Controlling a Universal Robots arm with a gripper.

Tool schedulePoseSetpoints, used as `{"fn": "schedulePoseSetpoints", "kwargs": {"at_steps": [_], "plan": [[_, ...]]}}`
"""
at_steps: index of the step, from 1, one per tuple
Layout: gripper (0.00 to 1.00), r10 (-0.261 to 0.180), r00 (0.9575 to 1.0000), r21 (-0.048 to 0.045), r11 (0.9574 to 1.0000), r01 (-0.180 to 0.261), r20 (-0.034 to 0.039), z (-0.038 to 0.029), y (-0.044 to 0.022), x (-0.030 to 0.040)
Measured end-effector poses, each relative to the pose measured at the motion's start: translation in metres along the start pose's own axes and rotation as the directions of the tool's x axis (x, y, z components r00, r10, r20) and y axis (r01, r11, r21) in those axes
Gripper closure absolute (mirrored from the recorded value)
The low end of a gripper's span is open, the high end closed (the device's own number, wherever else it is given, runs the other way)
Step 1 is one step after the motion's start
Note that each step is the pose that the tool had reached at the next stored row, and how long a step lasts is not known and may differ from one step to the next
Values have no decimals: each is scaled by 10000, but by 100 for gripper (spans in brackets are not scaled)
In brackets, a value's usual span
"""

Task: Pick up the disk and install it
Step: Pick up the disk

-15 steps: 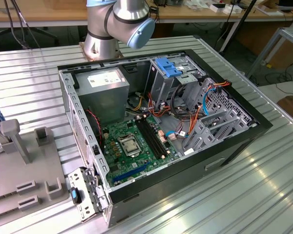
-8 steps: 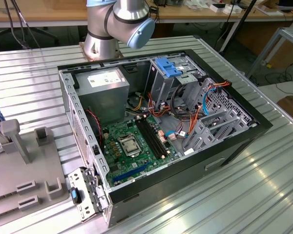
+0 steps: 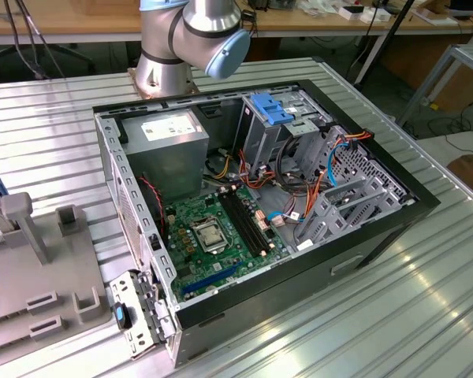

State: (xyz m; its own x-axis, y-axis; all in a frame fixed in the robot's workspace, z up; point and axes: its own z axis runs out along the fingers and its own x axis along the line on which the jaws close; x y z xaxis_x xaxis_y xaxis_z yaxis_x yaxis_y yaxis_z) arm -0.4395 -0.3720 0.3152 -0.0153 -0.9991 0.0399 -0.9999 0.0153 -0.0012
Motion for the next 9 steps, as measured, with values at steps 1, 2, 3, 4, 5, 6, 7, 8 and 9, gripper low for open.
{"fn": "schedulePoseSetpoints", "kwargs": {"at_steps": [1, 2, 3, 4, 5, 6, 7, 8, 9], "plan": [[63, 0, 10000, 1, 10000, 0, 0, -18, 0, 1], [63, 1, 10000, 2, 10000, -1, 1, -54, 0, 2], [63, 0, 10000, 1, 10000, 0, 0, -94, 0, 4], [63, 0, 10000, 1, 10000, 0, 0, -119, 0, 5], [63, 0, 10000, 1, 10000, 0, 0, -146, 0, 6], [63, 0, 10000, 2, 10000, 0, 1, -174, 0, 7], [63, 0, 10000, 1, 10000, 0, 1, -200, 0, 8], [63, 0, 10000, 1, 10000, 0, 1, -232, 0, 9], [63, 0, 10000, 1, 10000, 0, 0, -262, 0, 11]]}}
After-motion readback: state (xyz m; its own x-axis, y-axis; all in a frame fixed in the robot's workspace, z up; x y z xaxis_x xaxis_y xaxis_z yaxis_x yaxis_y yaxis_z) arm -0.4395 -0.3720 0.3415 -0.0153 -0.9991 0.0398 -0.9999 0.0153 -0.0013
